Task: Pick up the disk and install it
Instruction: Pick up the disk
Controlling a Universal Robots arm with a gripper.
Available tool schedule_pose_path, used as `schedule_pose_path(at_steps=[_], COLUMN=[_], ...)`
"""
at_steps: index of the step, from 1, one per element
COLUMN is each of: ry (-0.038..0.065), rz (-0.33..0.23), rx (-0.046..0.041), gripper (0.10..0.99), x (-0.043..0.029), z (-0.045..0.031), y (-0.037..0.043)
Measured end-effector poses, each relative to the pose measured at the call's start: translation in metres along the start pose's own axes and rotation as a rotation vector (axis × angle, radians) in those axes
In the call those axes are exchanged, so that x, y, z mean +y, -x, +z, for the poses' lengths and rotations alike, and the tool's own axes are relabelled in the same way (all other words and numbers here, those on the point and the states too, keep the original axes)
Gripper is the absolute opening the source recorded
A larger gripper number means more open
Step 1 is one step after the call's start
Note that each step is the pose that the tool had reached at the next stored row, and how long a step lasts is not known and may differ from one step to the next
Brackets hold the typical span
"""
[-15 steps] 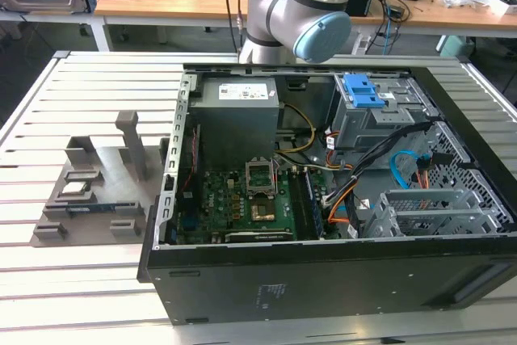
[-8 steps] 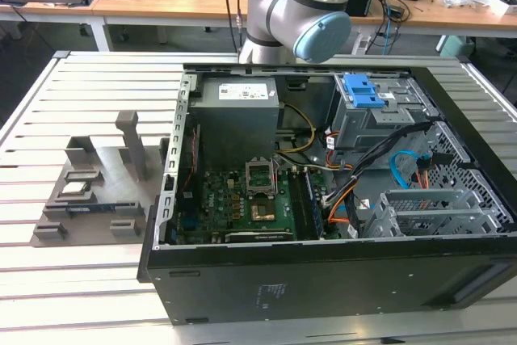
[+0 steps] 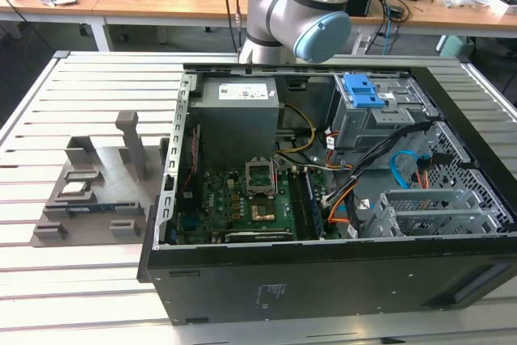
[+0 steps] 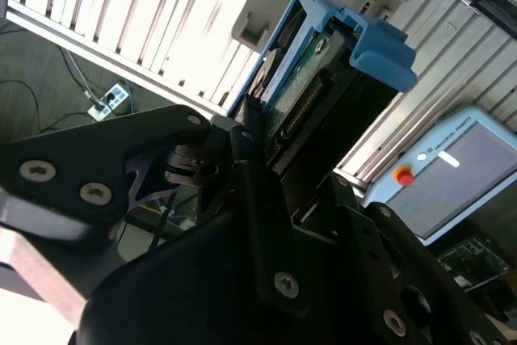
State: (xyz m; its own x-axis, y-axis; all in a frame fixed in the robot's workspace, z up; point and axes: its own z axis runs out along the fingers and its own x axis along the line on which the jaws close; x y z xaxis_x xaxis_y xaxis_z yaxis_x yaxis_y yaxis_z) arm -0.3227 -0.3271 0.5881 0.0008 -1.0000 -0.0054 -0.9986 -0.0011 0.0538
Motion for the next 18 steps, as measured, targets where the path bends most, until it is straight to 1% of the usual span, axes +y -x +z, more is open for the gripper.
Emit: schedule_pose_path(at_steps=[5, 6, 7, 14, 16, 18], ry=[0.001, 0.002, 0.002, 0.003, 0.003, 0.004], rz=[0.000, 0.000, 0.000, 0.000, 0.000, 0.000], rx=[-0.0001, 0.0000, 0.0000, 0.0000, 0.0000, 0.0000], gripper=[0.353, 0.353, 0.353, 0.353, 0.353, 0.353], x=[-0.0001, -0.0002, -0.0002, 0.0000, 0.0002, 0.0002], z=[-0.0075, -0.0121, -0.0147, -0.0273, -0.0320, -0.0336], y=[0.0000, 0.0001, 0.0001, 0.0002, 0.0002, 0.0002])
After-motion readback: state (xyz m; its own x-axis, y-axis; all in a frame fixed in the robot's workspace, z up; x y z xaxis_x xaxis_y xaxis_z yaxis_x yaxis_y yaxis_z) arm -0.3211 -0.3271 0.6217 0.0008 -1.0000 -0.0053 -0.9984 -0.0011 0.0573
